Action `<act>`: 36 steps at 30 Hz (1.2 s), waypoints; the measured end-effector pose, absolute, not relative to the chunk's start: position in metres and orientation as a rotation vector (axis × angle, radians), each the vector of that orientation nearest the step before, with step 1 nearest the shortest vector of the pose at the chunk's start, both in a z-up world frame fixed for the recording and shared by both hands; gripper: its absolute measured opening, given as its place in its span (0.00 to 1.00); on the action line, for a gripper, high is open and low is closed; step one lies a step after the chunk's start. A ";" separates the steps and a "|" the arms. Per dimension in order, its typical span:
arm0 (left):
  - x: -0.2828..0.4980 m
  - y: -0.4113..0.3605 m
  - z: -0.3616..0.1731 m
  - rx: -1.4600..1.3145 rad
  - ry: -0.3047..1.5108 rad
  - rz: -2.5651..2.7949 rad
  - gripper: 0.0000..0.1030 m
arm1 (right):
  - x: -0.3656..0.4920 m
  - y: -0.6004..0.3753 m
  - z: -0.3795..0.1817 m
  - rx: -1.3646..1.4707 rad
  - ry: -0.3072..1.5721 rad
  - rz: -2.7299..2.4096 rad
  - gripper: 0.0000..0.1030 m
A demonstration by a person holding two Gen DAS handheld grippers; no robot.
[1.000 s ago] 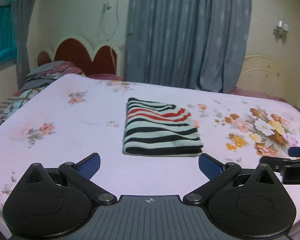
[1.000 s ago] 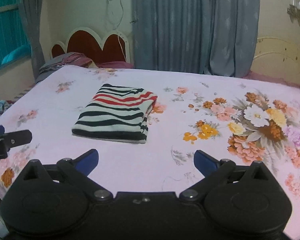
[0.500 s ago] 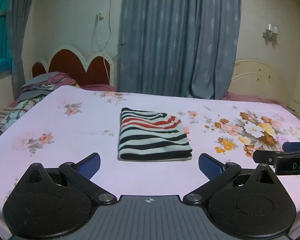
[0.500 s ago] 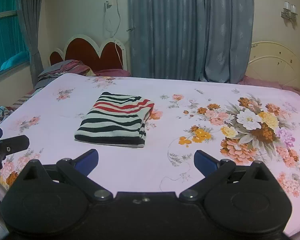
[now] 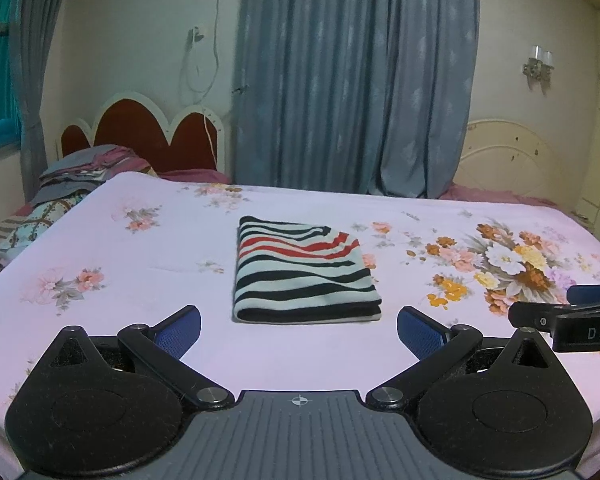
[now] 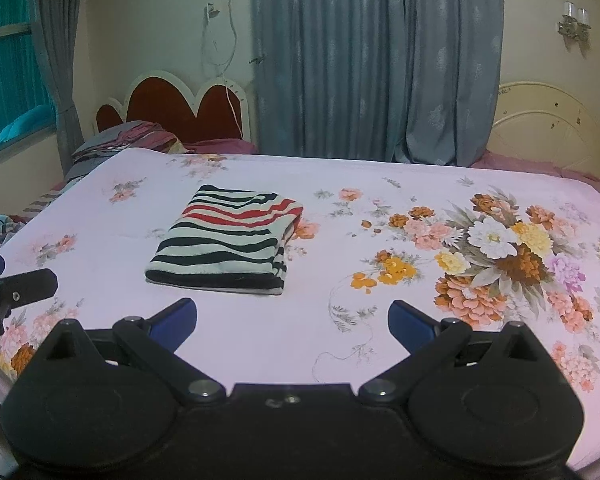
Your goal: Fold small clothes
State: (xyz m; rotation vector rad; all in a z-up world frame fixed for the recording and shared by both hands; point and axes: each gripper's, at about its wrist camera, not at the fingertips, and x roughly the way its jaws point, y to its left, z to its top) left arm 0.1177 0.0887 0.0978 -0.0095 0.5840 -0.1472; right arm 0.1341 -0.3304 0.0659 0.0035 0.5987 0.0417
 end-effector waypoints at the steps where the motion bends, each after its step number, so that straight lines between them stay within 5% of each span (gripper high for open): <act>1: 0.118 0.089 0.097 -0.014 0.588 -0.148 1.00 | 0.134 -0.330 0.065 0.001 0.600 0.040 0.99; 36: 0.122 0.096 0.093 -0.017 0.585 -0.137 1.00 | 0.142 -0.335 0.068 -0.019 0.591 0.070 0.99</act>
